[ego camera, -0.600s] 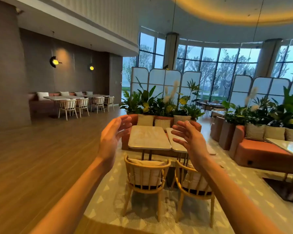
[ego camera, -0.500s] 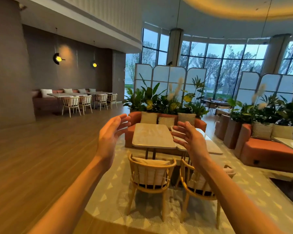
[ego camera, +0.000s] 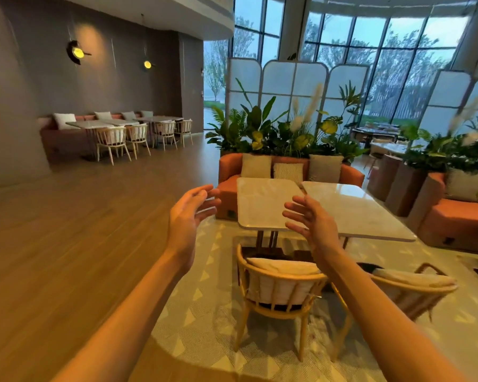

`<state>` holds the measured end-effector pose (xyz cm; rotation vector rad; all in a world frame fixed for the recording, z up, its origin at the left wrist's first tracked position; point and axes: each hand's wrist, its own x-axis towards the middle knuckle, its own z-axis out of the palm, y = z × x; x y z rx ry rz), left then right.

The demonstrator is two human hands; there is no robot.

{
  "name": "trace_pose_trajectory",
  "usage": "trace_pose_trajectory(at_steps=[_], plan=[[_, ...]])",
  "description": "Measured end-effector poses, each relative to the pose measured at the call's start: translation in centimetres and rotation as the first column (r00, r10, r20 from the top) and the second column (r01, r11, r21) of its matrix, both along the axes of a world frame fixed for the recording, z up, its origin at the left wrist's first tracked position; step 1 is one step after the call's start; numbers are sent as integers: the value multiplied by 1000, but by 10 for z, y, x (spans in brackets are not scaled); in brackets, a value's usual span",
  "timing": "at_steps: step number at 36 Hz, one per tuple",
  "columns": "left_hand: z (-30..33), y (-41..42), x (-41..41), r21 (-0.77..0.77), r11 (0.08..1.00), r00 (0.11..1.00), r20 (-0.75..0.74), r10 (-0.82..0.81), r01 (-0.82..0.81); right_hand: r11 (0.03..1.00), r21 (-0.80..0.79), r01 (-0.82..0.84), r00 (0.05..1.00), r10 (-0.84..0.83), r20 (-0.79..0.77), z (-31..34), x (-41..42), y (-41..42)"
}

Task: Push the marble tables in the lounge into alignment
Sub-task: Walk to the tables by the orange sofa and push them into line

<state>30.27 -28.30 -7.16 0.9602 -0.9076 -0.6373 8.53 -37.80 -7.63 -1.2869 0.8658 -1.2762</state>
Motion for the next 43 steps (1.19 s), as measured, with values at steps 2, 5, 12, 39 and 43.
trace_pose_trajectory(at_steps=[2,5,12,39,43], plan=[[-4,-31,25,2,1000,1000,-3,-5,5,1000,13,8,1000,-8,3,-4,22,-32],[-10,-79,60,-5,1000,1000,-8,-11,11,999,24,24,1000,-24,2,-11,54,-80],[-32,-215,140,21,999,999,-6,35,-35,999,-8,47,999,-47,-7,-36,137,-224],[-102,-776,471,162,986,995,-97,-25,40,967,9,255,961,-253,-114,-91,469,-764],[-92,-871,509,171,980,992,-99,-83,99,949,37,313,946,-308,-97,-86,503,-846]])
